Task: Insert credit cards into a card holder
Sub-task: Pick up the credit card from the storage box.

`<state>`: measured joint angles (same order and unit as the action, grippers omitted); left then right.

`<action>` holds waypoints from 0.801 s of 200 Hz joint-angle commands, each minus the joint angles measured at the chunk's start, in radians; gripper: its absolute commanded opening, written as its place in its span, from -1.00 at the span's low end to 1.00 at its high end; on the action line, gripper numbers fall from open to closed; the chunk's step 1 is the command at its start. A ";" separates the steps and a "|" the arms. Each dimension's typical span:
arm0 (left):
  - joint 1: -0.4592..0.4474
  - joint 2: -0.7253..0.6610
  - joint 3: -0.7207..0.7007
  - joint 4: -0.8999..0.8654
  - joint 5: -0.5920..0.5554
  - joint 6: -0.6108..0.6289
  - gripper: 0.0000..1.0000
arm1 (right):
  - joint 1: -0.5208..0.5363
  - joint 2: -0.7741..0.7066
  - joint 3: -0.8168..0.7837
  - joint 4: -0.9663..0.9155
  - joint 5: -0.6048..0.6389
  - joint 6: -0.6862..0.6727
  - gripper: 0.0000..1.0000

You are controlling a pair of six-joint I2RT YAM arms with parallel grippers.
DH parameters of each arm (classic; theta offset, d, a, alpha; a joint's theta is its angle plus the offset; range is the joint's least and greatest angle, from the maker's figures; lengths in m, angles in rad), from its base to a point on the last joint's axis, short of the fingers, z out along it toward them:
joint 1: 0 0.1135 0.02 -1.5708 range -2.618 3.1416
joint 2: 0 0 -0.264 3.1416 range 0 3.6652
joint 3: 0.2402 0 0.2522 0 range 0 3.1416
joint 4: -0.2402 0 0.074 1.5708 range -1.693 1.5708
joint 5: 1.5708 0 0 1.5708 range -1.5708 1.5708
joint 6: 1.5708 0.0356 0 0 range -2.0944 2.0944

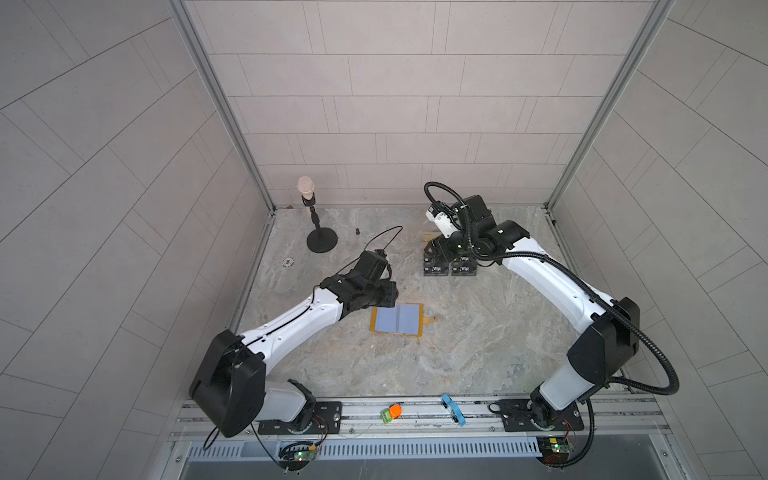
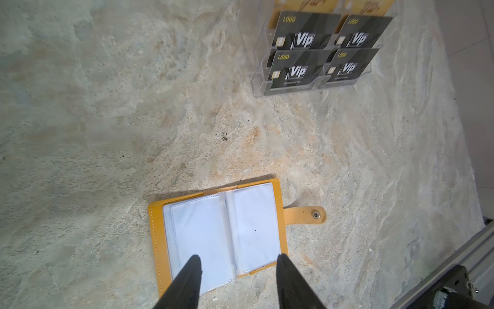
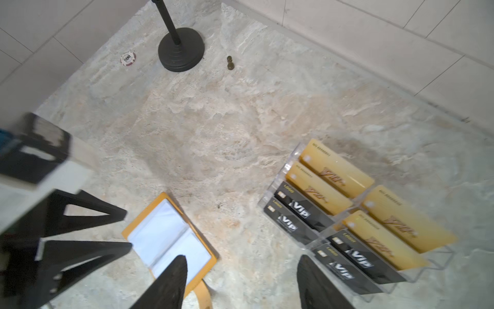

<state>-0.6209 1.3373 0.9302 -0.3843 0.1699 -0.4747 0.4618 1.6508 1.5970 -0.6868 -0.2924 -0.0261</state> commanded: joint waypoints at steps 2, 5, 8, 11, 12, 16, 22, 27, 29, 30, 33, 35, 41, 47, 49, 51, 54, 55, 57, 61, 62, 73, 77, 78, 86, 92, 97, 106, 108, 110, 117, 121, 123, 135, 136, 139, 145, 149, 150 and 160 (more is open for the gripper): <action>0.003 -0.055 -0.039 0.052 -0.037 0.009 0.11 | -0.040 0.109 0.105 -0.180 -0.004 -0.208 0.37; 0.003 -0.058 -0.044 0.052 -0.044 0.008 0.12 | -0.042 0.123 0.123 -0.193 -0.002 -0.212 0.37; 0.003 -0.060 -0.047 0.051 -0.053 0.006 0.14 | -0.044 0.138 0.147 -0.211 0.006 -0.215 0.36; 0.004 -0.062 -0.050 0.051 -0.057 0.006 0.15 | -0.047 0.158 0.174 -0.231 0.008 -0.216 0.36; 0.004 -0.062 -0.051 0.050 -0.059 0.006 0.15 | -0.050 0.163 0.181 -0.235 0.008 -0.216 0.36; 0.004 -0.063 -0.057 0.050 -0.061 0.007 0.16 | -0.055 0.185 0.210 -0.255 -0.009 -0.215 0.37; 0.004 -0.063 -0.064 0.053 -0.056 0.011 0.17 | -0.067 0.215 0.242 -0.270 -0.062 -0.234 0.55; 0.004 -0.060 -0.070 0.055 -0.048 0.014 0.17 | -0.077 0.243 0.266 -0.277 -0.100 -0.247 0.69; 0.004 -0.059 -0.072 0.055 -0.045 0.016 0.17 | -0.079 0.255 0.276 -0.281 -0.111 -0.251 0.70; 0.004 -0.059 -0.072 0.055 -0.045 0.017 0.17 | -0.079 0.260 0.280 -0.283 -0.115 -0.254 0.71; 0.004 -0.057 -0.076 0.054 -0.039 0.019 0.18 | -0.081 0.275 0.296 -0.293 -0.122 -0.261 0.71; 0.003 -0.056 -0.077 0.053 -0.036 0.020 0.18 | -0.082 0.286 0.306 -0.300 -0.124 -0.264 0.71; 0.004 -0.053 -0.084 0.052 -0.030 0.022 0.18 | -0.082 0.318 0.349 -0.328 -0.126 -0.274 0.72; 0.004 -0.054 -0.092 0.054 -0.023 0.025 0.18 | -0.083 0.353 0.388 -0.361 -0.136 -0.290 0.70; 0.004 -0.055 -0.095 0.054 -0.021 0.024 0.18 | -0.083 0.364 0.404 -0.371 -0.141 -0.295 0.69; 0.004 -0.056 -0.099 0.054 -0.019 0.024 0.18 | -0.083 0.374 0.414 -0.382 -0.148 -0.301 0.68; 0.004 -0.057 -0.102 0.056 -0.016 0.025 0.18 | -0.084 0.388 0.430 -0.394 -0.157 -0.308 0.66; 0.004 -0.057 -0.103 0.057 -0.015 0.025 0.18 | -0.084 0.393 0.435 -0.398 -0.160 -0.312 0.65; 0.004 -0.059 -0.104 0.056 -0.014 0.025 0.18 | -0.084 0.402 0.442 -0.405 -0.165 -0.318 0.62; 0.004 -0.060 -0.108 0.055 -0.010 0.027 0.18 | -0.083 0.419 0.459 -0.418 -0.174 -0.330 0.58; 0.004 -0.060 -0.109 0.054 -0.010 0.027 0.18 | -0.083 0.423 0.463 -0.423 -0.177 -0.333 0.57; 0.006 -0.067 -0.116 0.050 -0.008 0.030 0.18 | -0.077 0.449 0.478 -0.442 -0.196 -0.362 0.47; 0.007 -0.068 -0.118 0.047 -0.007 0.031 0.18 | -0.073 0.454 0.478 -0.444 -0.194 -0.371 0.45; 0.006 -0.069 -0.118 0.047 -0.006 0.030 0.18 | -0.072 0.456 0.477 -0.444 -0.191 -0.373 0.45; 0.010 -0.072 -0.120 0.042 -0.004 0.031 0.18 | -0.063 0.461 0.465 -0.442 -0.173 -0.391 0.41; 0.012 -0.072 -0.118 0.040 -0.002 0.031 0.18 | -0.058 0.463 0.454 -0.440 -0.163 -0.401 0.38; 0.014 -0.071 -0.116 0.038 -0.001 0.033 0.18 | -0.056 0.464 0.445 -0.437 -0.158 -0.406 0.36; 0.019 -0.068 -0.112 0.036 0.002 0.033 0.18 | -0.056 0.466 0.430 -0.432 -0.156 -0.412 0.33; 0.021 -0.066 -0.111 0.035 0.003 0.034 0.18 | -0.055 0.466 0.425 -0.430 -0.154 -0.415 0.33; 0.022 -0.066 -0.111 0.036 0.003 0.034 0.18 | -0.055 0.466 0.421 -0.430 -0.154 -0.418 0.32; 0.024 -0.061 -0.109 0.037 0.005 0.034 0.18 | -0.055 0.464 0.406 -0.426 -0.154 -0.428 0.31; 0.025 -0.059 -0.106 0.038 0.007 0.035 0.18 | -0.055 0.462 0.396 -0.422 -0.152 -0.437 0.31; 0.027 -0.057 -0.104 0.039 0.008 0.035 0.18 | -0.055 0.462 0.391 -0.418 -0.150 -0.440 0.31; 0.030 -0.046 -0.096 0.035 0.014 0.037 0.18 | -0.055 0.457 0.364 -0.399 -0.138 -0.456 0.29; 0.030 -0.046 -0.095 0.036 0.014 0.037 0.18 | -0.056 0.457 0.363 -0.398 -0.138 -0.459 0.29; 0.030 -0.042 -0.092 0.034 0.015 0.038 0.18 | -0.056 0.457 0.358 -0.393 -0.132 -0.461 0.29; 0.030 -0.037 -0.089 0.029 0.016 0.039 0.18 | -0.055 0.461 0.353 -0.389 -0.123 -0.467 0.27; 0.030 -0.037 -0.087 0.028 0.018 0.039 0.18 | -0.055 0.465 0.353 -0.386 -0.115 -0.468 0.25; 0.030 -0.036 -0.087 0.027 0.018 0.039 0.19 | -0.055 0.466 0.354 -0.386 -0.112 -0.468 0.25; 0.030 -0.033 -0.087 0.025 0.023 0.041 0.18 | -0.055 0.479 0.358 -0.384 -0.091 -0.472 0.21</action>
<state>-0.5961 1.2915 0.8215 -0.3481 0.1799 -0.4515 0.4076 2.1254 1.9564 -1.0626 -0.4141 -0.4271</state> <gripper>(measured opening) 0.592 0.621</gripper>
